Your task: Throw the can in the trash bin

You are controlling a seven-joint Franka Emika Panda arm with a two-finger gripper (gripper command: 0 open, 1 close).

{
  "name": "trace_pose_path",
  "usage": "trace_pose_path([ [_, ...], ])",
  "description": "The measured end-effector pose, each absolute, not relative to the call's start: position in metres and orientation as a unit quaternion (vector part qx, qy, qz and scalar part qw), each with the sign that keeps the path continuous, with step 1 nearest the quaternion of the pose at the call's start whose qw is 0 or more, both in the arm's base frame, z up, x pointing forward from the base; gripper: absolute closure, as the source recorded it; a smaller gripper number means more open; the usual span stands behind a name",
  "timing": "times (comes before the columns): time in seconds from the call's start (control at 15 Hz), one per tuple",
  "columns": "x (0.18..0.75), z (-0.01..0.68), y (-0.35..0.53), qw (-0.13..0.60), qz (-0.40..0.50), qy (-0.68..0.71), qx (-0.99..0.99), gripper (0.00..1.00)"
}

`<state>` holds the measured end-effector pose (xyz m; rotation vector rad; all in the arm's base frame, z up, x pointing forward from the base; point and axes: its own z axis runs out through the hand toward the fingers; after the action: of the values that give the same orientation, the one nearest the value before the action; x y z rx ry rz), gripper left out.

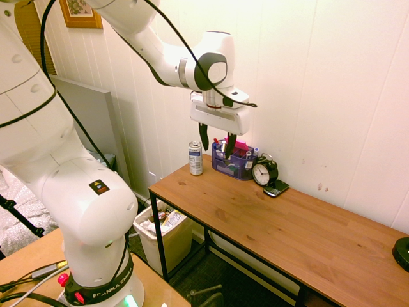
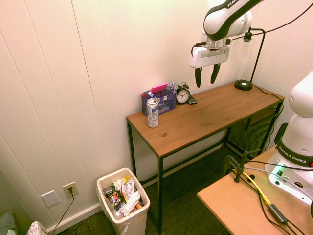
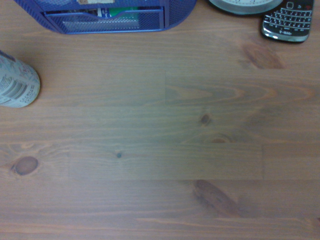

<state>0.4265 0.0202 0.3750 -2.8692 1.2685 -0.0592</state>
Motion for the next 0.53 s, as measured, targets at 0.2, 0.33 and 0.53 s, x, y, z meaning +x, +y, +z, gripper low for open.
trace_pose_path([
  [0.2,0.428,0.372,0.031,0.024,-0.014,0.404,-0.914,0.0],
  [0.33,0.426,0.36,0.07,0.043,-0.003,0.384,-0.922,0.0],
  [0.53,0.422,0.337,0.138,0.043,-0.001,0.37,-0.928,0.0],
])
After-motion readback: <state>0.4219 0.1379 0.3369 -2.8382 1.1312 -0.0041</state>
